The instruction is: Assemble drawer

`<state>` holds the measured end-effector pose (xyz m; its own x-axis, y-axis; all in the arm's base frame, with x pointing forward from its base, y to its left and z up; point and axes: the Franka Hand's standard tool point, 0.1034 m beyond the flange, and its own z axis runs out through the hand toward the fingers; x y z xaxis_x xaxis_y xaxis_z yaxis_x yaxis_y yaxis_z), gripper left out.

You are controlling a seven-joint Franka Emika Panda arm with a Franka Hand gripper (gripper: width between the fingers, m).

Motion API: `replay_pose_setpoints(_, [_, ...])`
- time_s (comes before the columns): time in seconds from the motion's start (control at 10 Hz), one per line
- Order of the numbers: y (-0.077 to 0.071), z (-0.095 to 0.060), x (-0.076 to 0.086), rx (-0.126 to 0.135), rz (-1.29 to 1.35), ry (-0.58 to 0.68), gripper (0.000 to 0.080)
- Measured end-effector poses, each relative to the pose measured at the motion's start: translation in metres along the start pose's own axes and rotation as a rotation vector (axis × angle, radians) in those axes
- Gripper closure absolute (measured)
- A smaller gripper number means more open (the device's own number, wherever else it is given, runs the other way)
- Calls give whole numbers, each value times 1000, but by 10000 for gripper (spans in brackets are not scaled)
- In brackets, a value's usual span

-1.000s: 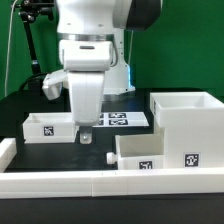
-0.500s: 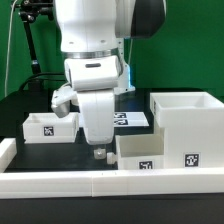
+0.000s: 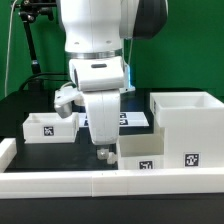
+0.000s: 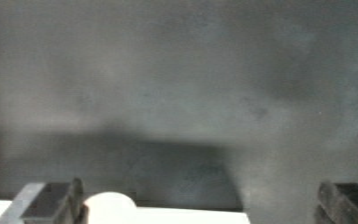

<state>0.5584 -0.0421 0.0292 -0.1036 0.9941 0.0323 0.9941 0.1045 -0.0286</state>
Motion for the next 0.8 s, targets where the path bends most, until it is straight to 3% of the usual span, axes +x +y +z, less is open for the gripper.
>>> replay_pose_setpoints(0.1, [-1,2,0,-19,-3,-2,150])
replay_pose_setpoints(0.2, [-4,3,-4,-21,-10,-3,150])
replay_pose_setpoints(0.4, [-11,7,-15,-14,-2,-2,150])
replay_pose_setpoints(0.8, [-13,11,-9,-12,2,3,150])
